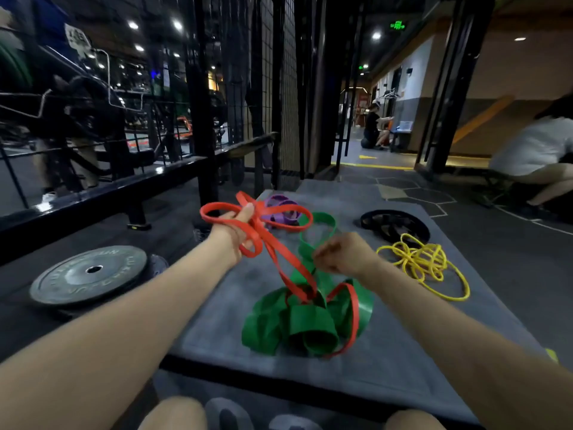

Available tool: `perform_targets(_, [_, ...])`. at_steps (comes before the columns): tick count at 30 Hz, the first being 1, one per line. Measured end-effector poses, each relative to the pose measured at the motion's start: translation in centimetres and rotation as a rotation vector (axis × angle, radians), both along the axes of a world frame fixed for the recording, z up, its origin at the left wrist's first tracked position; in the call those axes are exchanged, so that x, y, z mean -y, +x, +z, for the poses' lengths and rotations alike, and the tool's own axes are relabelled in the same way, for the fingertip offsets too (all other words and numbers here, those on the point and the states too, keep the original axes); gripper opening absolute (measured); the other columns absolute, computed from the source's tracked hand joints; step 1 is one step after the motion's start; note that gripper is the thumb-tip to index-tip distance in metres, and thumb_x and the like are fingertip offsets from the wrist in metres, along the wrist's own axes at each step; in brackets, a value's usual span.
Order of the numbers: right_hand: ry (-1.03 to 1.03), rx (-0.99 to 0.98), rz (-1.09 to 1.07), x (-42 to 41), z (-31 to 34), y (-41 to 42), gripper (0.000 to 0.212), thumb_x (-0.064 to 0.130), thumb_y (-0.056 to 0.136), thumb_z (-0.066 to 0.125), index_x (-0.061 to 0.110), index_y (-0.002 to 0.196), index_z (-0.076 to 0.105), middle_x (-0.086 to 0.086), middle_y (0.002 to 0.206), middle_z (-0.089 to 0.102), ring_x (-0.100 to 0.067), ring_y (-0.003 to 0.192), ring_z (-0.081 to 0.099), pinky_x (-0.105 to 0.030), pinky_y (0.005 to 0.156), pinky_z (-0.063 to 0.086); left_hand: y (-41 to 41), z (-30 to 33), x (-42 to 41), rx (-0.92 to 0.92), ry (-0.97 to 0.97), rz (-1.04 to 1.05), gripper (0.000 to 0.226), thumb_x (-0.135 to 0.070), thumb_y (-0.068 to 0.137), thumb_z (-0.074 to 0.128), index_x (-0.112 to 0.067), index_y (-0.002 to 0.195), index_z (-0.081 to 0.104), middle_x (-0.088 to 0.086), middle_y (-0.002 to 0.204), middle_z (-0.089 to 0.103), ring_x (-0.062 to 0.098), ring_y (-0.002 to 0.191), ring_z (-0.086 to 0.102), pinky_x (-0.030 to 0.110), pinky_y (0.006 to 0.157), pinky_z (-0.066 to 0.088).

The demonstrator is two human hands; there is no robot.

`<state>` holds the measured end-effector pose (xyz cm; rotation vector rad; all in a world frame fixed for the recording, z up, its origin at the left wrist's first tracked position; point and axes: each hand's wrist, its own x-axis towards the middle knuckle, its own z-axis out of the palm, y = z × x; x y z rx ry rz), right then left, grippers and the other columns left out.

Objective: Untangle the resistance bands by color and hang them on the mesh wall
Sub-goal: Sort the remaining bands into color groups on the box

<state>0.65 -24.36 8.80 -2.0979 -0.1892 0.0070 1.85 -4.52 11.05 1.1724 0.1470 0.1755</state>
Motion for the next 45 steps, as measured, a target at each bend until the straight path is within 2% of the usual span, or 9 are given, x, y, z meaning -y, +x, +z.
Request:
perform_targets(9, [-0.417, 0.030, 0.029, -2.9, -5.8, -0.4, 0.070, 0.039, 0.066, 0.081, 0.009, 0.120, 0.049, -0.006, 0.103, 0.058, -0.021, 0.099, 0.057, -0.021, 0.080, 0.039, 1.0, 1.7, -1.0, -0.141, -0.027, 0.077, 0.025, -0.020, 0.094, 0.053, -0.013, 0.070, 0.048, 0.002, 0.058, 0.046, 0.002, 0.022, 0.040, 0.016, 0.028, 0.040])
perform_targets(14, [-0.394, 0.189, 0.090, -5.2, -6.0, -0.7, 0.031, 0.027, 0.077, 0.072, 0.008, 0.100, 0.066, -0.009, 0.100, 0.066, -0.022, 0.095, 0.061, -0.028, 0.081, 0.045, 0.8, 2.4, -0.7, -0.120, 0.001, 0.064, 0.020, -0.020, 0.093, 0.053, -0.016, 0.074, 0.050, -0.001, 0.053, 0.051, 0.006, 0.039, 0.046, 0.019, 0.030, 0.045])
perform_targets(18, [-0.228, 0.292, 0.034, -5.2, -4.0, -0.5, 0.008, 0.010, 0.081, 0.065, 0.004, 0.080, 0.070, -0.005, 0.070, 0.062, -0.003, 0.062, 0.053, -0.023, 0.062, 0.038, 0.6, 2.8, -1.4, -0.071, 0.030, 0.115, 0.021, -0.016, 0.092, 0.055, -0.018, 0.072, 0.050, -0.008, 0.032, 0.052, 0.002, 0.026, 0.049, 0.019, 0.032, 0.044])
perform_targets(25, [-0.021, 0.389, -0.039, -2.4, 6.0, 0.8, 0.014, 0.000, 0.085, 0.059, 0.011, 0.079, 0.064, -0.002, 0.062, 0.059, 0.002, 0.052, 0.057, -0.015, 0.057, 0.049, 0.9, 2.7, -2.2, -0.078, 0.112, 0.180, 0.031, -0.005, 0.084, 0.066, -0.013, 0.062, 0.046, 0.003, 0.043, 0.053, 0.005, 0.027, 0.047, 0.020, 0.038, 0.042])
perform_targets(27, [-0.033, 0.443, -0.084, -2.0, 8.1, 1.4, 0.013, 0.002, 0.084, 0.060, 0.013, 0.081, 0.065, -0.010, 0.072, 0.065, -0.013, 0.066, 0.063, -0.031, 0.071, 0.057, 0.8, 3.3, -1.5, -0.025, 0.174, 0.176, 0.025, 0.000, 0.084, 0.064, -0.008, 0.066, 0.049, 0.008, 0.058, 0.051, 0.010, 0.037, 0.053, 0.018, 0.036, 0.045])
perform_targets(31, [-0.010, 0.463, -0.080, -1.8, 10.5, 1.4, 0.012, -0.001, 0.085, 0.058, 0.009, 0.082, 0.064, -0.013, 0.076, 0.065, -0.021, 0.066, 0.064, -0.032, 0.073, 0.058, 0.4, 4.0, -0.2, 0.156, 0.546, 0.089, 0.012, 0.006, 0.081, 0.063, -0.006, 0.080, 0.060, 0.013, 0.076, 0.058, 0.024, 0.075, 0.059, 0.039, 0.076, 0.053])
perform_targets(34, [-0.002, 0.472, -0.074, -2.2, 10.8, 1.3, 0.012, -0.003, 0.084, 0.059, 0.008, 0.082, 0.063, -0.012, 0.073, 0.064, -0.015, 0.058, 0.062, -0.021, 0.061, 0.058, 0.1, 3.6, 1.0, 0.327, 0.591, 0.002, 0.021, 0.009, 0.075, 0.069, 0.000, 0.093, 0.064, 0.010, 0.078, 0.063, 0.012, 0.064, 0.061, 0.026, 0.065, 0.052])
perform_targets(40, [0.027, 0.416, -0.053, -3.8, 9.9, 1.2, 0.024, 0.001, 0.081, 0.063, 0.018, 0.064, 0.062, -0.003, 0.058, 0.061, -0.017, 0.053, 0.060, -0.040, 0.071, 0.059, -0.5, 3.1, 2.4, 0.357, 0.791, -0.054, 0.039, -0.011, 0.062, 0.083, -0.005, 0.096, 0.065, 0.023, 0.103, 0.063, 0.027, 0.084, 0.066, 0.032, 0.080, 0.053])
perform_targets(45, [0.053, 0.320, 0.079, -4.0, 8.7, 0.9, 0.010, 0.005, 0.081, 0.067, 0.009, 0.090, 0.070, -0.007, 0.075, 0.065, -0.020, 0.073, 0.062, -0.037, 0.079, 0.058, -0.8, 2.1, 1.7, 0.373, 0.750, -0.010, 0.020, -0.001, 0.071, 0.075, -0.008, 0.088, 0.067, 0.012, 0.083, 0.069, 0.010, 0.069, 0.065, 0.018, 0.067, 0.052])
